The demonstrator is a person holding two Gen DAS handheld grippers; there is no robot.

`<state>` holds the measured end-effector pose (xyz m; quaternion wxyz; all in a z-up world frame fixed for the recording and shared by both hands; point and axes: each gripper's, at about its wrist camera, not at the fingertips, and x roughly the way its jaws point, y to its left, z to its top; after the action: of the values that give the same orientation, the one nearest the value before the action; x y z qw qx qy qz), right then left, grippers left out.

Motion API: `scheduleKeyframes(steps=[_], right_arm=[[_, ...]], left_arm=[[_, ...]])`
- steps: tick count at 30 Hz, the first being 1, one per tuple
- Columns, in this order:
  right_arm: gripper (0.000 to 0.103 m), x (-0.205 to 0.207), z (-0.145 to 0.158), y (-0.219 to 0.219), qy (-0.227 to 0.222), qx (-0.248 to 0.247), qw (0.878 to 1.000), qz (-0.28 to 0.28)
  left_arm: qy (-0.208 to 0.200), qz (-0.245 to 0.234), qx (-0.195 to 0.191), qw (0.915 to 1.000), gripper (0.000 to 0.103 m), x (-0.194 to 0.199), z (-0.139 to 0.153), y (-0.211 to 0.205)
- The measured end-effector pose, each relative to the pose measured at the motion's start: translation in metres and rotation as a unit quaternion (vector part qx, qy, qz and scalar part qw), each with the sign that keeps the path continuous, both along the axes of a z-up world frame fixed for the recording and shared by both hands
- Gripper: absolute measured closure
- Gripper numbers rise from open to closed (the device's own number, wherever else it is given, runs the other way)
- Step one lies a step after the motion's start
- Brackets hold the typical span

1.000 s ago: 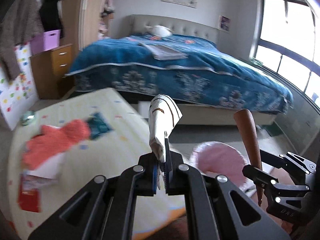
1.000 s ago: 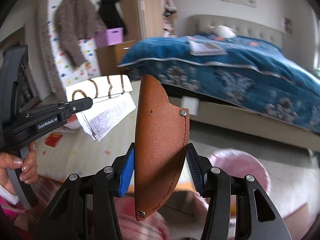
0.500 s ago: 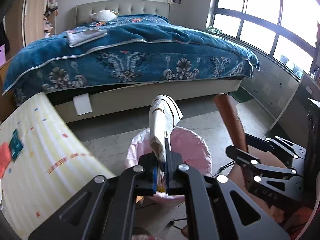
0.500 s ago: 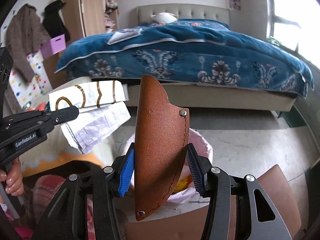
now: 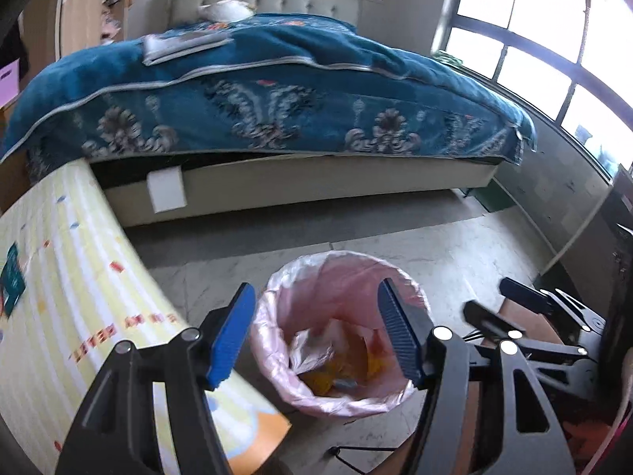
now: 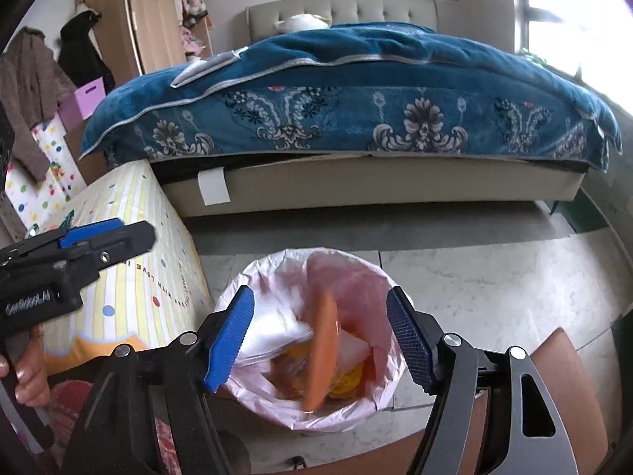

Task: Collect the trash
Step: 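Carry the sheath and wrapper to the pink bin and release both, then move both tools back over the table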

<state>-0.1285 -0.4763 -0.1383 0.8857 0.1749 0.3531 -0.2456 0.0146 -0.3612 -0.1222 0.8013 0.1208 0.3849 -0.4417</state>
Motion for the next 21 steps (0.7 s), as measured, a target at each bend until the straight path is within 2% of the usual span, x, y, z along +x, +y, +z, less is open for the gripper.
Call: scheduleKeyframes(steps=[6,13,21], right_arm=[[0.033,-0.006,0.011,0.016,-0.022,0.0,1.0,0.019],[0.033,0.005,0.031,0.068,-0.04,-0.017,0.996,0.084],[0.033,0.04,0.047,0.14,-0.035,-0.032,0.982,0.182]], left_arm=[[-0.019,0.039,0.001,0.999,0.04,-0.002,0.012,0.034],[-0.047,0.094,-0.004,0.9945,0.04,-0.005,0.036,0.096],[-0.058,0.185,-0.003,0.9811,0.038,0.007,0.05,0.197]])
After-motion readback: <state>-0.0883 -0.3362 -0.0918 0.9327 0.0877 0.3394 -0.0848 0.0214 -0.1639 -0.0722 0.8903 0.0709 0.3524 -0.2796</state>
